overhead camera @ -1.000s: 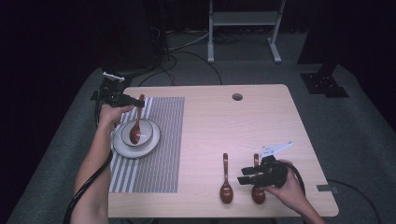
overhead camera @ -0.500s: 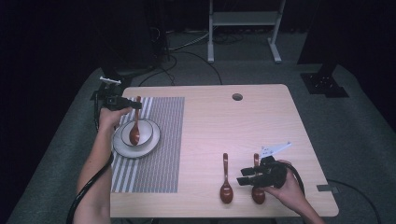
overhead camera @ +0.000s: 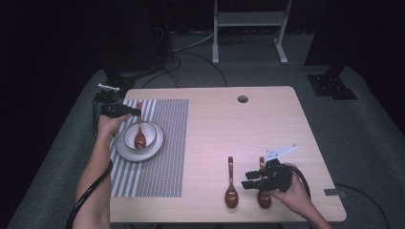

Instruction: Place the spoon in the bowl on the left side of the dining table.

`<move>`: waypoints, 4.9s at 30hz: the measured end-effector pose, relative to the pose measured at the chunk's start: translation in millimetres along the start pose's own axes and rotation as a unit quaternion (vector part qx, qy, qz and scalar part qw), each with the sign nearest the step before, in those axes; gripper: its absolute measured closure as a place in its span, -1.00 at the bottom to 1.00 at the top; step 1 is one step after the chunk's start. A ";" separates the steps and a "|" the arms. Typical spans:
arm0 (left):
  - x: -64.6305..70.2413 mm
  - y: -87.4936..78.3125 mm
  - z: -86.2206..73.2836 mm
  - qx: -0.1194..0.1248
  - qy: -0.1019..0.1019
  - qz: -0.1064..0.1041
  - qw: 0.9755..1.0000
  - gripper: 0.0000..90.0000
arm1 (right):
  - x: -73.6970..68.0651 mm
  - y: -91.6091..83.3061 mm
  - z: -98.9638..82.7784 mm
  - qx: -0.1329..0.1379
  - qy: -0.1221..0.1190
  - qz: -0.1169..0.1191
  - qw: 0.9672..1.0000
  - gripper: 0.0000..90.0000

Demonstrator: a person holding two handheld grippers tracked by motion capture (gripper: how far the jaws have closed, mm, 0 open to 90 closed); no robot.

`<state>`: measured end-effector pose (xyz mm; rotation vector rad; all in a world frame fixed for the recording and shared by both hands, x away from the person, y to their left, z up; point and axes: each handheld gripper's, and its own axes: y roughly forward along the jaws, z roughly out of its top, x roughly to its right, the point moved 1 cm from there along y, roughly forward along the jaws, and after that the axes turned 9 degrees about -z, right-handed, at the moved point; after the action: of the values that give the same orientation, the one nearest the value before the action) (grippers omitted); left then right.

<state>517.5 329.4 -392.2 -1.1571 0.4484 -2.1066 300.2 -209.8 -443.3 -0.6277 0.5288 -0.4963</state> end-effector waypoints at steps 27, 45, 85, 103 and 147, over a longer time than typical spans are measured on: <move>17.8 -26.9 -17.5 -0.003 0.021 -0.013 1.000 0.26 | -1.4 6.5 9.8 -0.008 -0.008 -0.004 1.000 0.06; 46.0 -47.3 -43.4 -0.009 0.049 -0.017 0.999 -0.57 | -3.7 -0.1 10.4 0.007 -0.007 -0.026 1.000 -0.02; 79.0 -37.6 -91.7 -0.042 0.084 -0.046 0.995 -0.63 | 8.8 -22.6 -10.4 0.022 0.021 -0.052 0.998 -0.10; 88.4 -27.6 -110.9 -0.062 0.097 -0.049 0.992 -0.63 | 12.2 -26.8 -17.3 0.025 0.029 -0.057 0.998 -0.10; 117.6 9.4 -148.3 -0.102 0.132 -0.084 0.982 -0.63 | 23.7 -37.0 -38.1 0.037 0.054 -0.069 0.995 -0.12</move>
<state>353.3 236.1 -407.6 -1.0600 0.7254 -2.4211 285.4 -265.3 -452.4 -0.5706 0.5694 -0.6806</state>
